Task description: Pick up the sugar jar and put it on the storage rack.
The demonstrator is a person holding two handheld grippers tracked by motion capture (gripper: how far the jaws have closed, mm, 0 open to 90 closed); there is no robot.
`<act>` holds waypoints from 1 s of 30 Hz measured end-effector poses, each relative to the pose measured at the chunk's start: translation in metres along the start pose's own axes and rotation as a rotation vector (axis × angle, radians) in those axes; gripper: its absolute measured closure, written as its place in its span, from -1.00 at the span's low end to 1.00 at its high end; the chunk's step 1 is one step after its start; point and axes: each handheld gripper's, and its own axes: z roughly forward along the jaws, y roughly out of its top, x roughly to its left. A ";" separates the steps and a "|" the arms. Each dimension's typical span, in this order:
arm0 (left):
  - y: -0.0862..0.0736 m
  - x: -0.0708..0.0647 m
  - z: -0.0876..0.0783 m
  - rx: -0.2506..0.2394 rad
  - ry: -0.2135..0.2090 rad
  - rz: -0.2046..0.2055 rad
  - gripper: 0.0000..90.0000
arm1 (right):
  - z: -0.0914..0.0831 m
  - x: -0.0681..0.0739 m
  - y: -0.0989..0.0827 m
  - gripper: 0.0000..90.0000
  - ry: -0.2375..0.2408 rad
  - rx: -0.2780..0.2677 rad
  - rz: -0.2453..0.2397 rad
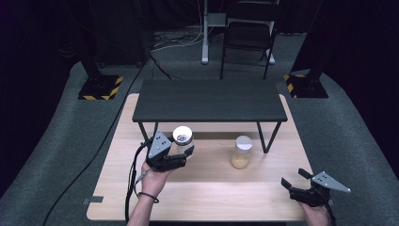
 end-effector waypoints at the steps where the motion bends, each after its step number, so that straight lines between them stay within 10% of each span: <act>1: 0.004 0.001 0.000 0.000 -0.001 -0.002 -0.32 | 0.000 0.000 0.000 -0.81 0.000 0.000 0.000; 18: 0.064 0.012 0.000 -0.025 0.018 0.004 -0.32 | 0.000 0.000 0.000 -0.81 0.001 0.000 0.003; 30: 0.094 0.025 0.035 0.001 0.084 -0.032 -0.32 | 0.001 0.000 0.000 -0.81 0.006 0.004 -0.002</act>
